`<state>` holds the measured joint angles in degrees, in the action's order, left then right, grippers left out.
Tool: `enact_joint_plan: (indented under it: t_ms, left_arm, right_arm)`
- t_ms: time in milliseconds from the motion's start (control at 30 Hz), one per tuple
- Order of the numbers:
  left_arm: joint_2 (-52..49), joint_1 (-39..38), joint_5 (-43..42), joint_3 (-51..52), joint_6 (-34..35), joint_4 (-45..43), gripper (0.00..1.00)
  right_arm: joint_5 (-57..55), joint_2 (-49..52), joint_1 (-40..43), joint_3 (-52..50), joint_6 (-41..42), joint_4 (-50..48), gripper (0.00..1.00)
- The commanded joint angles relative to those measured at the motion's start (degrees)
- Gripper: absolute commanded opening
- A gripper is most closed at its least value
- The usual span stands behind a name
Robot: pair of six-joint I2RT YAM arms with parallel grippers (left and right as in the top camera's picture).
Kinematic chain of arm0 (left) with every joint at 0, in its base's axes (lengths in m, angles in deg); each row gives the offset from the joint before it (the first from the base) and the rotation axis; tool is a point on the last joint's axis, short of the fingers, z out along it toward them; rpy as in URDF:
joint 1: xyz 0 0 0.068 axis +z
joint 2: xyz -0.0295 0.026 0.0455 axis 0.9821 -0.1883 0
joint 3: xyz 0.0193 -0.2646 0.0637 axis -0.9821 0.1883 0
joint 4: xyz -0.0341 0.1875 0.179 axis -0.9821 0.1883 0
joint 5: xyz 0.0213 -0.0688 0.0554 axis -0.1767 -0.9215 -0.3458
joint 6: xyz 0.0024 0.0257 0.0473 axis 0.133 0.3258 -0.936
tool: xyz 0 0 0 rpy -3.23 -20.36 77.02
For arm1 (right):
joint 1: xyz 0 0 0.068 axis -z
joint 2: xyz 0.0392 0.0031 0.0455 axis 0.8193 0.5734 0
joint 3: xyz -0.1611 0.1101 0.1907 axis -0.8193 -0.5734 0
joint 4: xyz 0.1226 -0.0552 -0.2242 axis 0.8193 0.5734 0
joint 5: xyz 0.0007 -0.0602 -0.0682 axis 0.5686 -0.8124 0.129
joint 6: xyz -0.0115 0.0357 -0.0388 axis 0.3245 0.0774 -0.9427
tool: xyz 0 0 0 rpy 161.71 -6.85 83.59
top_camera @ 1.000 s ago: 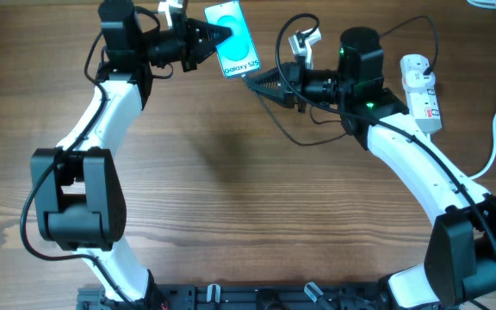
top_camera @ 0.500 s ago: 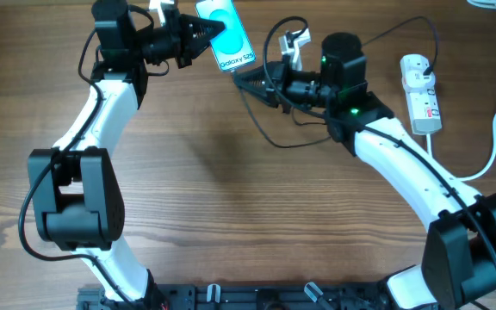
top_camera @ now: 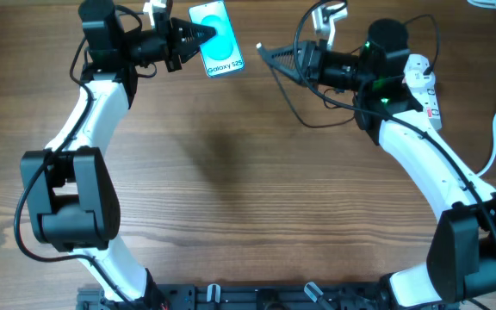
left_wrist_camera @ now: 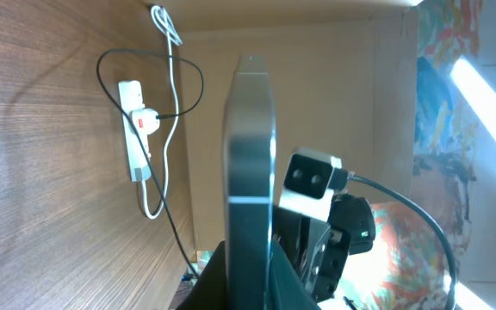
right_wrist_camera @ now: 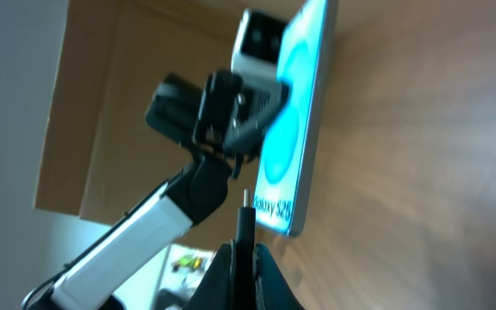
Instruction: Plug charger to phone and switch on socket
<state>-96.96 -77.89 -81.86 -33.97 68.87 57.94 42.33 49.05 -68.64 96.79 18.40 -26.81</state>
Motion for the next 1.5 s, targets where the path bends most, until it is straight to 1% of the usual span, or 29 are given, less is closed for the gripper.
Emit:
enact_joint_plan:
  t_ms: [0, 33, 100, 133, 167, 233, 267, 300, 433, 567, 700, 933, 1467]
  left_arm:
    - [0.4, 0.2, 0.7, -0.3, 0.3, -0.4, 0.04]
    - [0.4, 0.2, 1.1, -0.3, 0.1, -0.4, 0.04]
    - [0.4, 0.2, 1.3, -0.3, -0.2, -0.4, 0.04]
    - [0.4, 0.2, 1.4, -0.3, -1.3, -0.4, 0.04]
    - [0.4, 0.3, 1.5, -0.3, -2.4, -0.4, 0.04]
    - [0.4, 0.3, 1.8, -0.3, -2.5, -0.4, 0.04]
    - [0.4, 0.2, 3.0, -0.3, -2.2, -0.3, 0.04]
    - [0.4, 0.3, 3.7, -0.3, -1.6, -0.3, 0.04]
    - [0.4, 0.3, 3.8, -0.3, -0.9, 0.9, 0.04]
    - [0.4, 0.3, 4.3, -0.3, 0.3, 1.0, 0.04]
    - [0.4, 0.3, 6.5, -0.3, 1.3, 0.9, 0.04]
    - [0.4, 0.3, 10.5, -0.3, 3.6, 0.9, 0.04]
    - [0.4, 0.1, 9.0, -0.3, 6.1, 0.9, 0.04]
  right_arm:
    - [3.1, -0.2, -3.4, 0.5, -4.0, 8.3, 0.04]
    - [2.2, -0.2, -4.8, 0.5, -6.3, 12.4, 0.04]
    - [-3.1, -0.3, -6.9, 0.5, -6.6, 17.9, 0.04]
    - [-5.7, -0.3, -8.1, 0.2, -6.4, 17.4, 0.04]
    - [-7.0, -0.3, -8.9, 0.1, -5.2, 14.3, 0.04]
    - [-7.3, -0.3, -9.0, 0.1, -3.9, 11.0, 0.04]
    - [-8.5, -0.3, -9.0, -0.6, -1.7, 6.2, 0.04]
    - [-10.2, -0.2, -9.0, -1.4, -1.0, 4.0, 0.04]
    - [-10.9, -0.2, -9.0, -3.3, -1.8, 2.2, 0.04]
    - [-13.6, -0.2, -9.0, -3.3, 1.9, -0.3, 0.04]
    - [-15.7, -0.2, -9.0, -3.3, 2.6, -0.3, 0.04]
    - [-14.6, -0.2, -9.0, -3.3, 3.8, 1.1, 0.04]
    - [-17.5, -0.1, -9.0, -3.3, 5.0, -0.3, 0.04]
